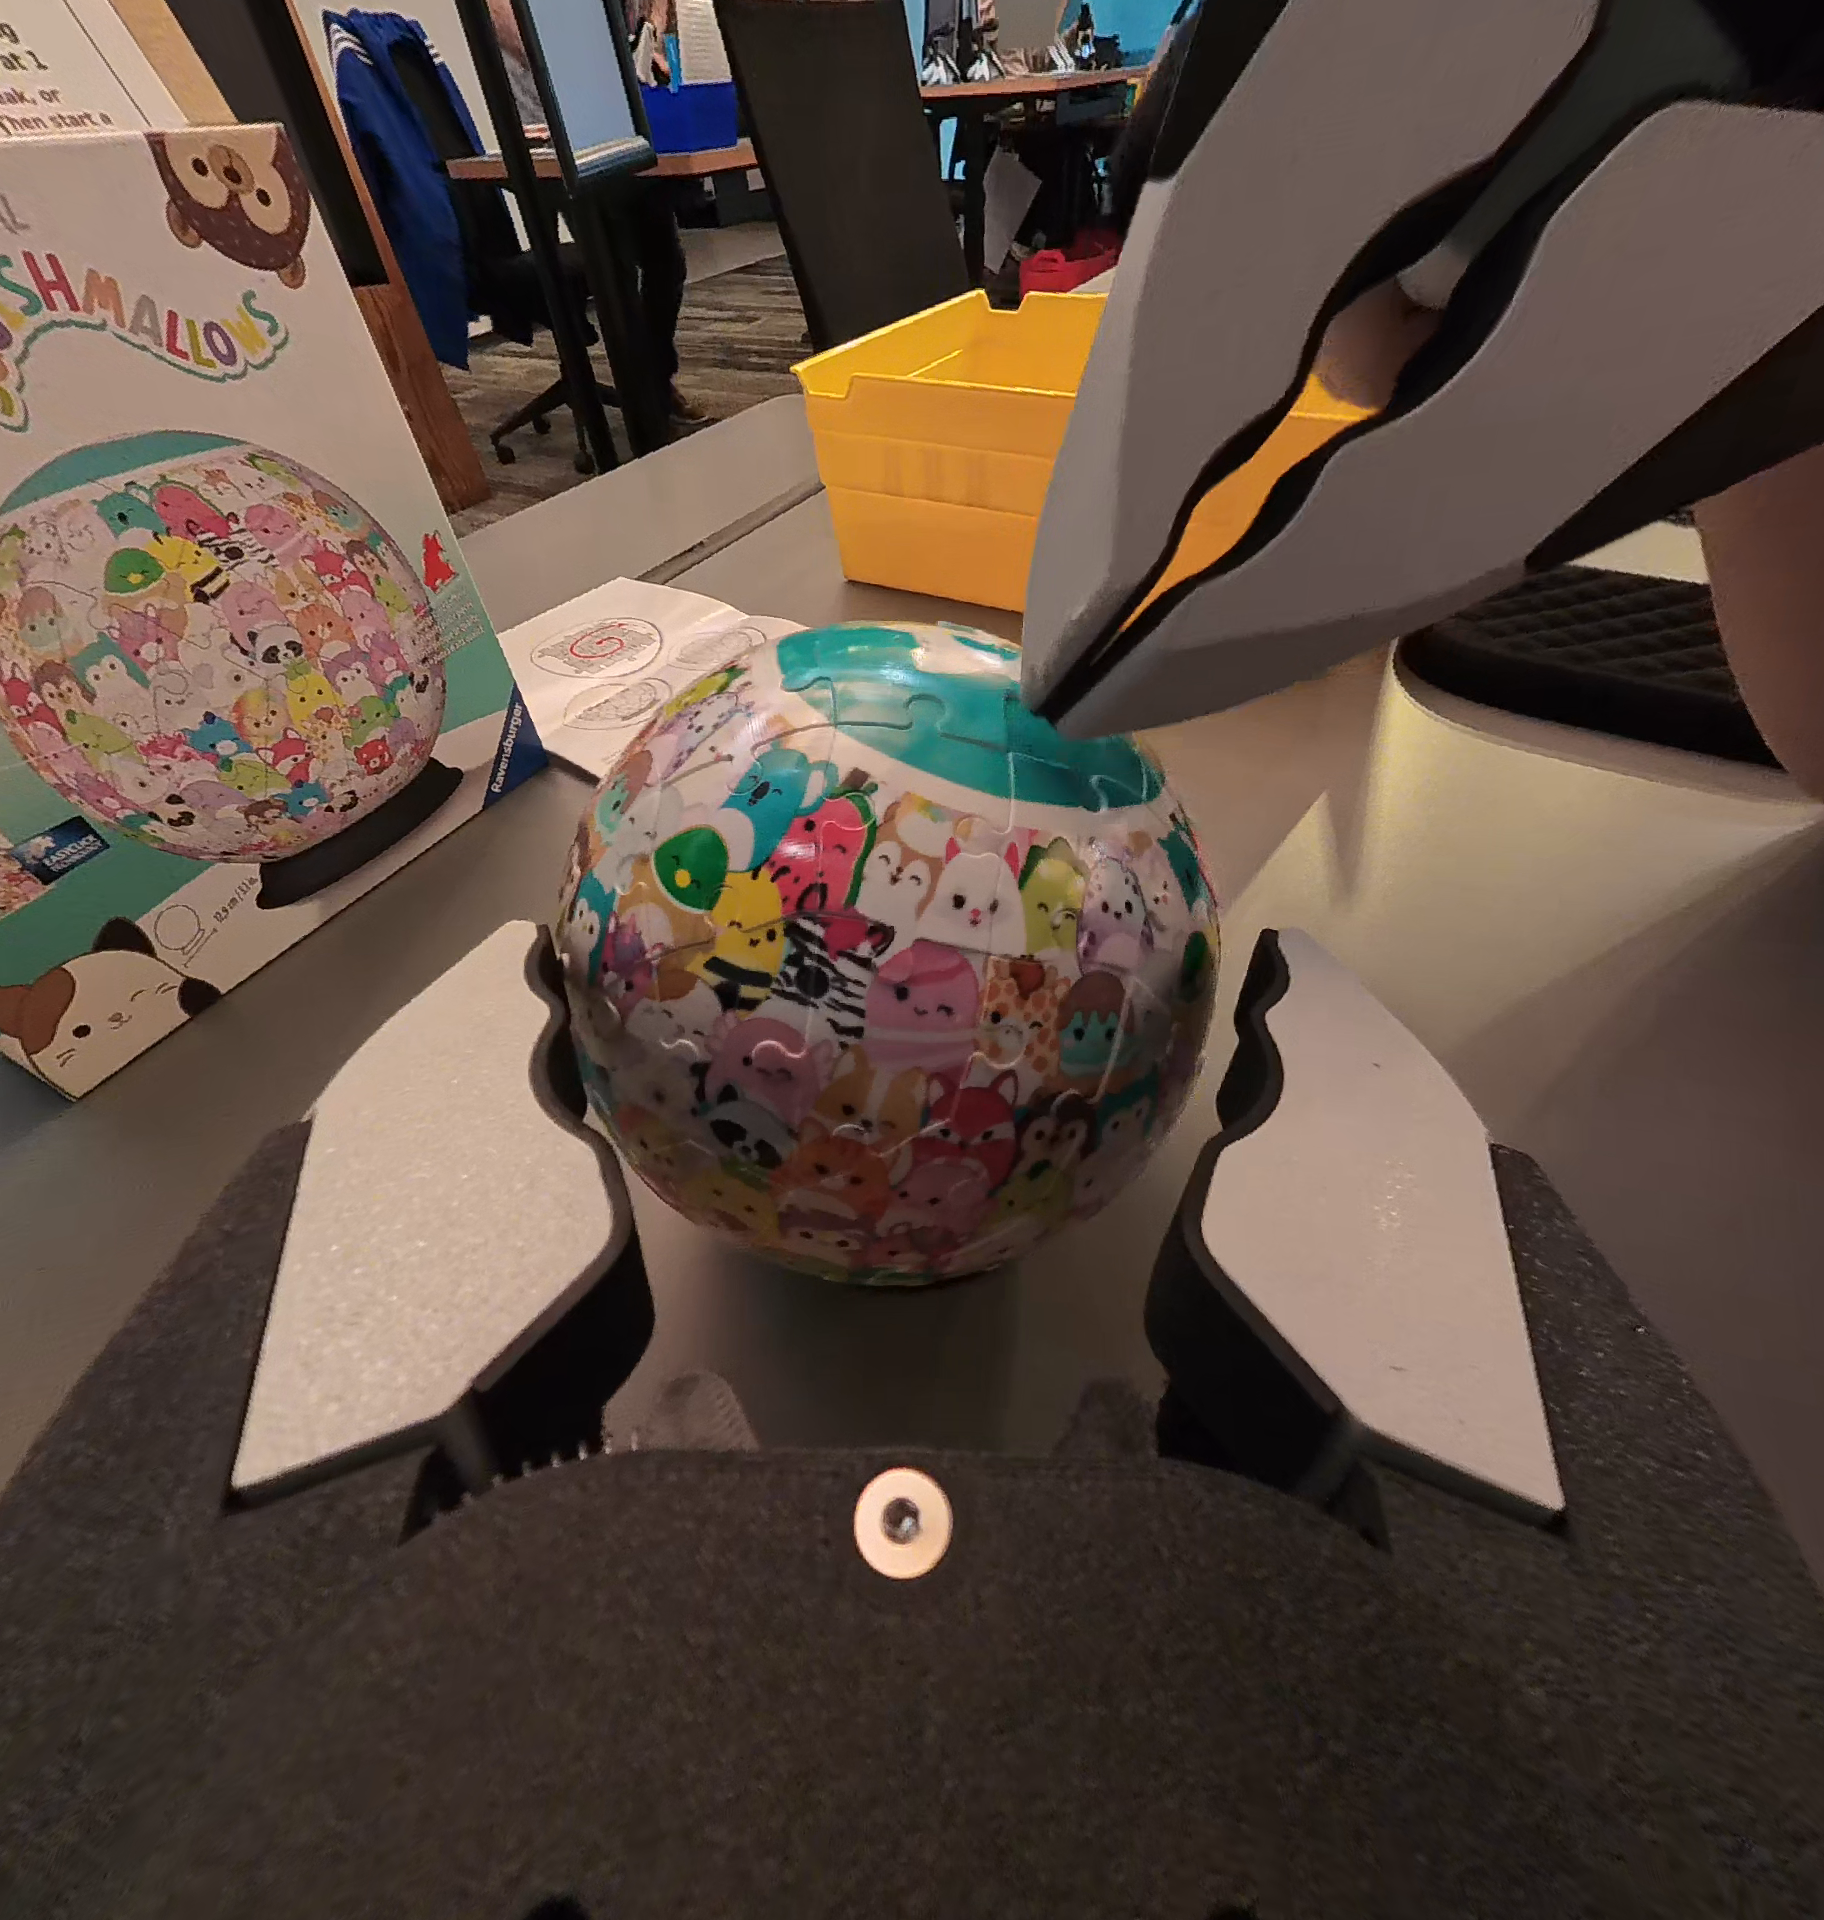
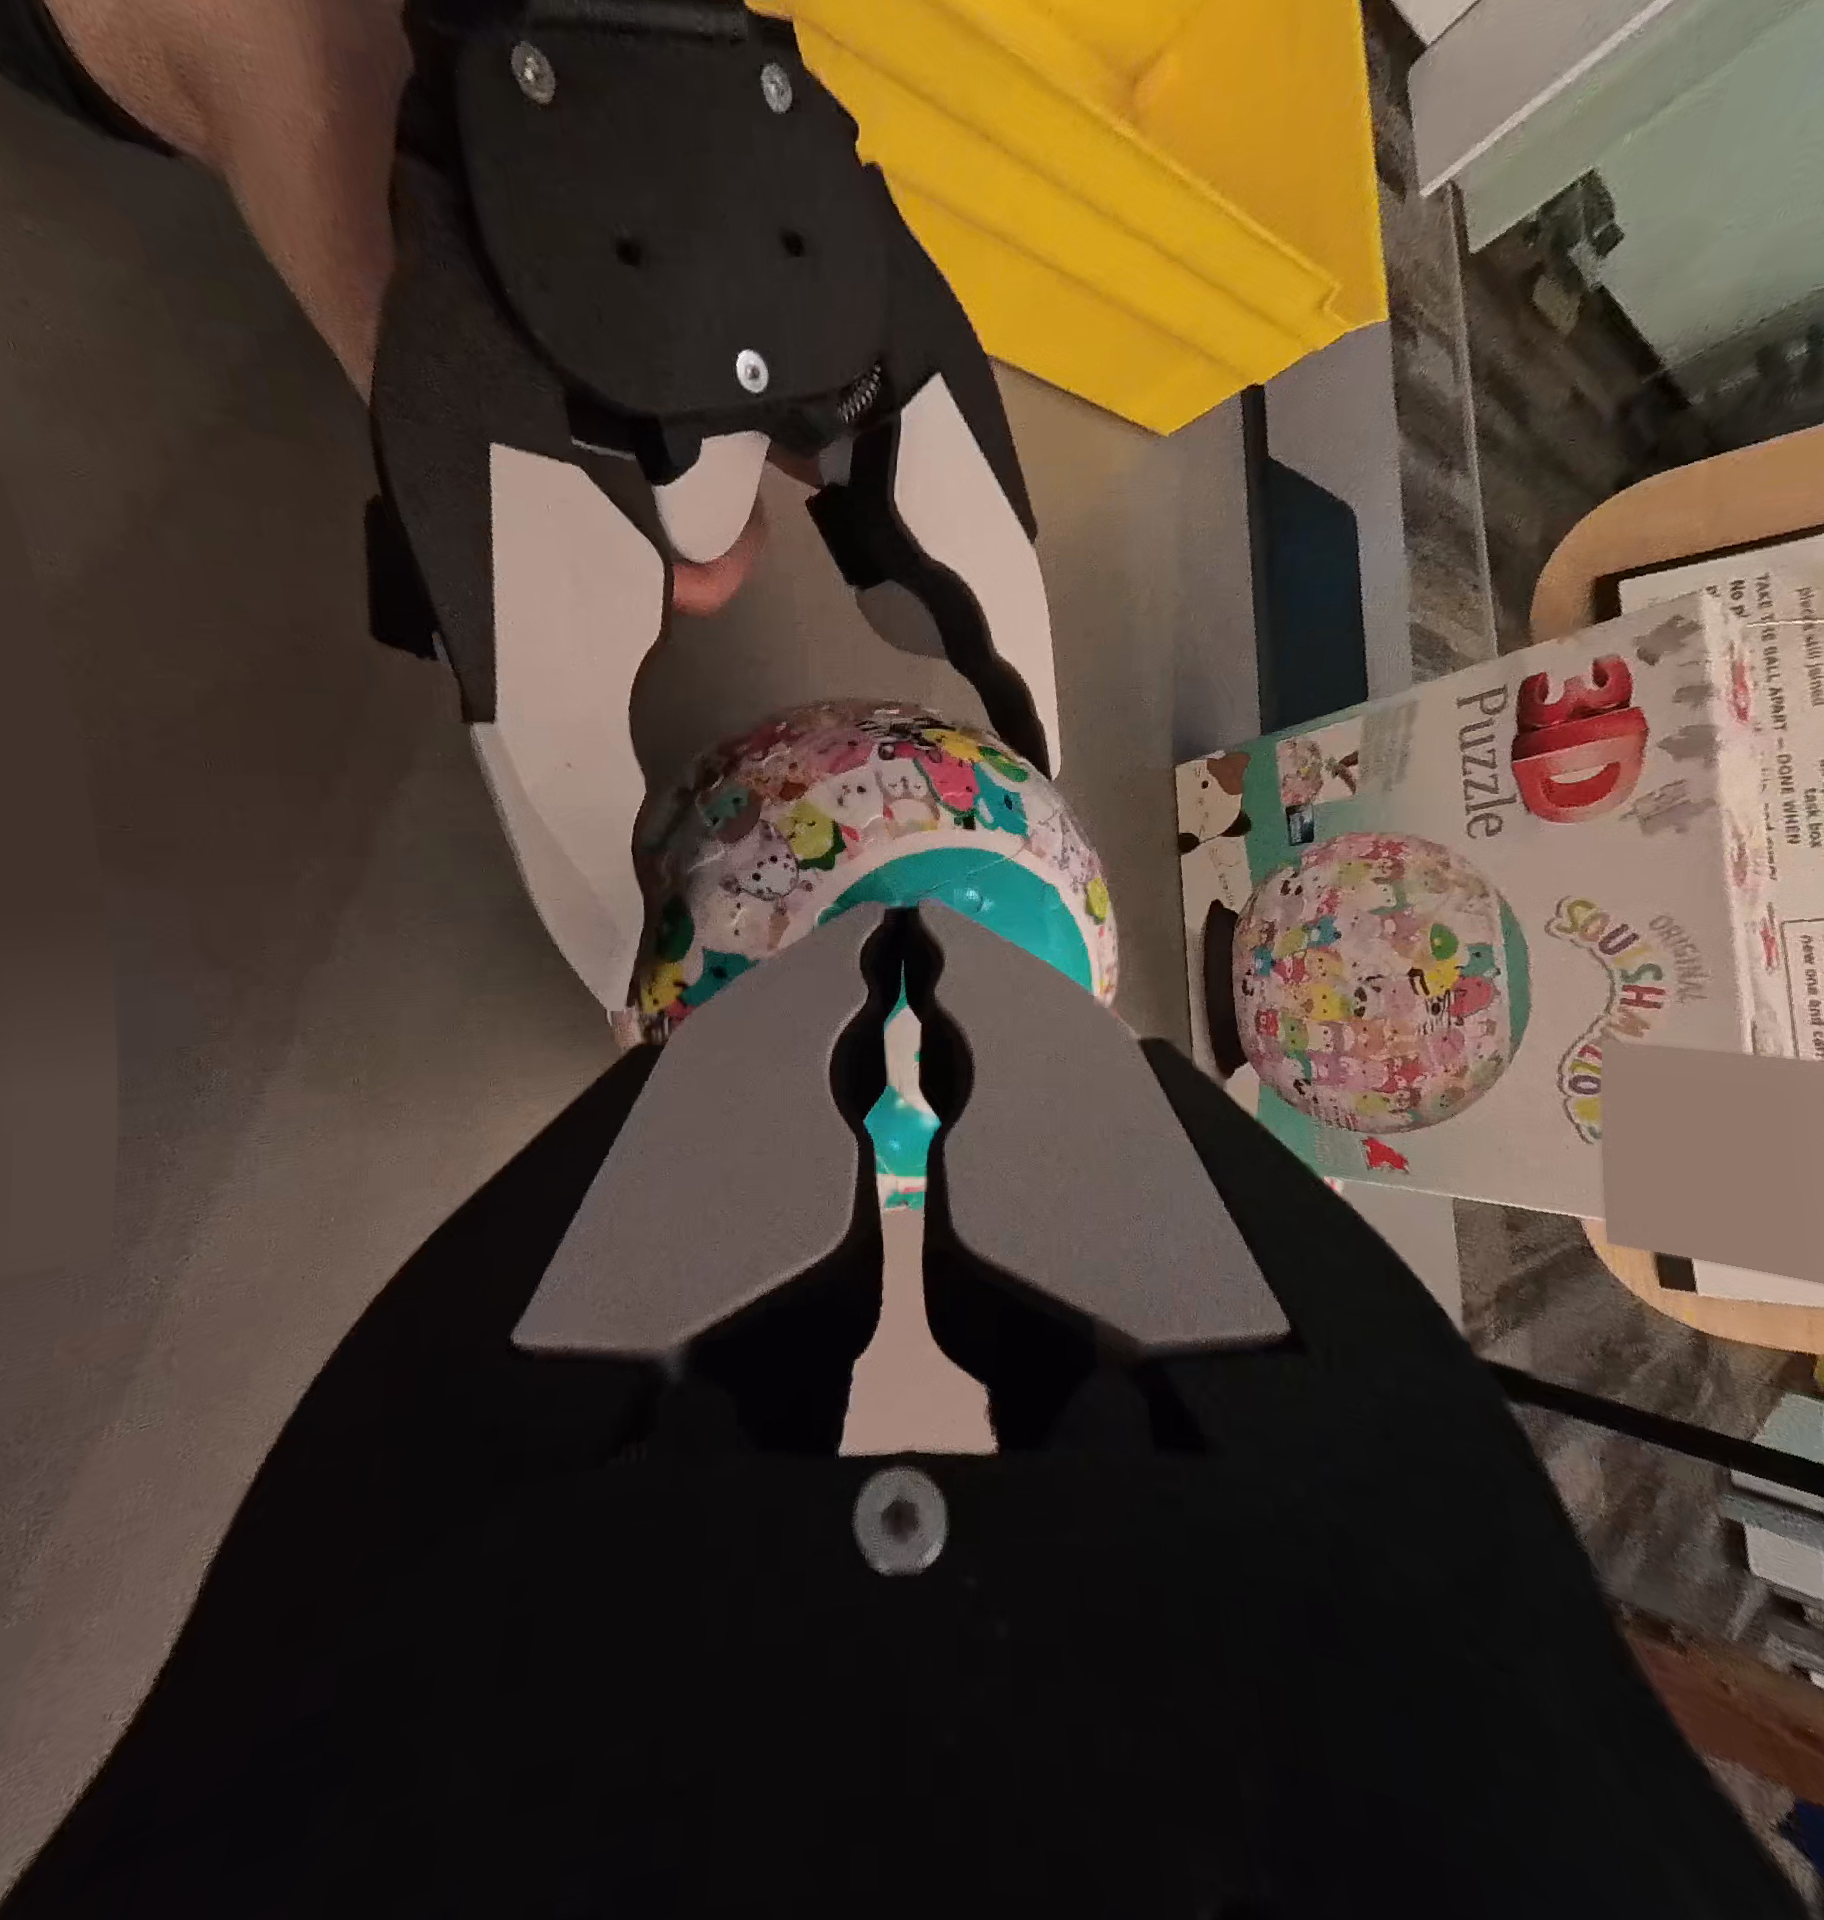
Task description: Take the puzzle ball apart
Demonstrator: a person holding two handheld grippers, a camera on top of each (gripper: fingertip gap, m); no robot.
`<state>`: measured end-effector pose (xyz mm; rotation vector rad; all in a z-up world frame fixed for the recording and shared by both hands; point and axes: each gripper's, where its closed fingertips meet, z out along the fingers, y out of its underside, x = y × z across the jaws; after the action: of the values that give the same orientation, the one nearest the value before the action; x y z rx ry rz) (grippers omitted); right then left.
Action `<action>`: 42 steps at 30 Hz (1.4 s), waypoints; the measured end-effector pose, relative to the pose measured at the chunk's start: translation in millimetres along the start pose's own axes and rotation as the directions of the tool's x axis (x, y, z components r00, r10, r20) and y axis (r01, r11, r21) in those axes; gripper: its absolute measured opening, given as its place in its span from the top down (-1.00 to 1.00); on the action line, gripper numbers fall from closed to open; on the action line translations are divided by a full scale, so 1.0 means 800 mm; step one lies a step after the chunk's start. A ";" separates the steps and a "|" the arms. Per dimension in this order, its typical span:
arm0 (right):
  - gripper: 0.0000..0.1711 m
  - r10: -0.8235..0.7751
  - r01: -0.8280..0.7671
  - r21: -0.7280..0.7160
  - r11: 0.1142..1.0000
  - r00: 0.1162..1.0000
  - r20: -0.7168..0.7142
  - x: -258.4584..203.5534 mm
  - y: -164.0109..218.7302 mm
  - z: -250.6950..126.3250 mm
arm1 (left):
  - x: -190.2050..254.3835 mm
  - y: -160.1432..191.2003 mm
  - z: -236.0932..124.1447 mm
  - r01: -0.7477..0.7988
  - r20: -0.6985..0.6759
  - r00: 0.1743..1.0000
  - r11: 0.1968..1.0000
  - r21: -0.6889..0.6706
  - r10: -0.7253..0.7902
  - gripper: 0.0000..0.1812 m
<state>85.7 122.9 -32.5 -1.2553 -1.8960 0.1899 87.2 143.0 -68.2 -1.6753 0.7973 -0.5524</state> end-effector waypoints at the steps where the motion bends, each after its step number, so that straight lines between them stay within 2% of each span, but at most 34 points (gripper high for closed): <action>1: 0.99 0.013 -0.013 0.005 1.000 1.000 0.018 -0.003 0.001 0.002 | 0.001 0.000 0.000 0.002 -0.001 1.000 1.000 0.000 -0.002 -0.33; 3: 0.98 0.037 -0.037 -0.017 0.999 0.999 0.016 -0.002 0.007 0.002 | 0.000 0.000 0.001 -0.002 0.007 1.000 1.000 -0.001 0.002 -0.35; 4: 0.98 0.045 -0.046 -0.011 0.999 0.999 -0.028 0.007 0.007 -0.007 | 0.001 0.000 0.001 -0.006 0.006 1.000 1.000 -0.003 0.006 -0.35; 6: 0.99 0.210 -0.194 0.151 0.969 0.973 -0.097 0.032 -0.006 -0.040 | 0.003 0.001 0.002 -0.017 0.013 1.000 1.000 -0.014 0.017 -0.35; 8: 0.95 0.431 -0.396 0.298 0.869 0.900 -0.061 0.040 -0.002 -0.065 | 0.007 0.001 0.006 -0.028 0.032 0.999 0.999 -0.025 0.029 -0.37; 9: 0.85 0.512 -0.462 0.349 0.816 0.856 -0.065 0.041 0.006 -0.071 | 0.010 0.002 0.008 -0.038 0.043 0.998 0.999 -0.029 0.039 -0.38; 10: 0.79 0.562 -0.496 0.381 0.780 0.823 -0.080 0.035 0.014 -0.074 | 0.013 0.003 0.011 -0.052 0.059 0.997 0.998 -0.042 0.054 -0.39; 12: 0.81 0.639 -0.536 0.418 0.733 0.754 -0.154 0.021 0.032 -0.076 | 0.014 0.006 0.016 -0.072 0.131 0.988 0.995 -0.071 0.080 -0.39; 15: 0.82 0.722 -0.577 0.503 0.644 0.676 -0.148 0.007 0.042 -0.063 | 0.023 0.005 0.022 -0.070 0.206 0.975 0.996 -0.060 0.081 -0.44; 18: 0.84 0.722 -0.568 0.512 0.645 0.673 -0.163 -0.001 0.036 -0.057 | 0.037 -0.001 0.025 -0.021 0.205 0.978 1.000 -0.022 0.025 -0.42; 22: 0.85 0.691 -0.532 0.474 0.702 0.669 -0.273 0.000 0.042 -0.060 | 0.048 -0.017 0.020 0.066 0.160 0.984 0.997 0.051 -0.073 -0.44; 24: 0.86 0.712 -0.553 0.493 0.671 0.666 -0.222 -0.003 0.035 -0.059 | 0.046 -0.024 0.017 0.038 0.128 0.991 0.995 0.091 -0.050 -0.48; 26: 0.89 0.706 -0.557 0.470 0.685 0.666 -0.239 -0.003 0.039 -0.052 | 0.049 -0.025 0.016 0.019 0.056 0.998 0.993 0.120 -0.026 -0.48; 29: 0.87 0.699 -0.558 0.450 0.697 0.669 -0.254 -0.002 0.042 -0.046 | 0.054 -0.015 0.015 -0.037 -0.018 0.999 0.995 0.091 0.039 -0.47; 34: 0.83 0.690 -0.551 0.440 0.709 0.668 -0.277 -0.001 0.041 -0.049 | 0.055 -0.011 0.016 -0.088 -0.013 0.996 0.992 0.095 0.090 -0.47; 37: 0.87 0.697 -0.522 0.497 0.693 0.660 -0.279 0.006 0.033 -0.064 | 0.055 -0.011 0.016 -0.087 -0.013 0.996 0.992 0.089 0.088 -0.45; 39: 0.87 0.712 -0.572 0.454 0.683 0.659 -0.242 -0.001 0.042 -0.047 | 0.054 -0.011 0.016 -0.084 -0.005 0.996 0.993 0.085 0.085 -0.46; 40: 0.89 0.722 -0.587 0.453 0.671 0.657 -0.216 -0.002 0.043 -0.047 | 0.054 -0.011 0.016 -0.082 -0.002 0.997 0.993 0.085 0.082 -0.46; 42: 0.87 0.708 -0.558 0.466 0.686 0.659 -0.253 0.001 0.041 -0.060 | 0.055 -0.012 0.016 -0.081 -0.005 0.997 0.993 0.084 0.081 -0.46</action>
<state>141.9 125.4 -18.5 -1.5264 -0.9206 0.5646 127.5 119.3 -64.5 -1.5576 0.8333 -0.5299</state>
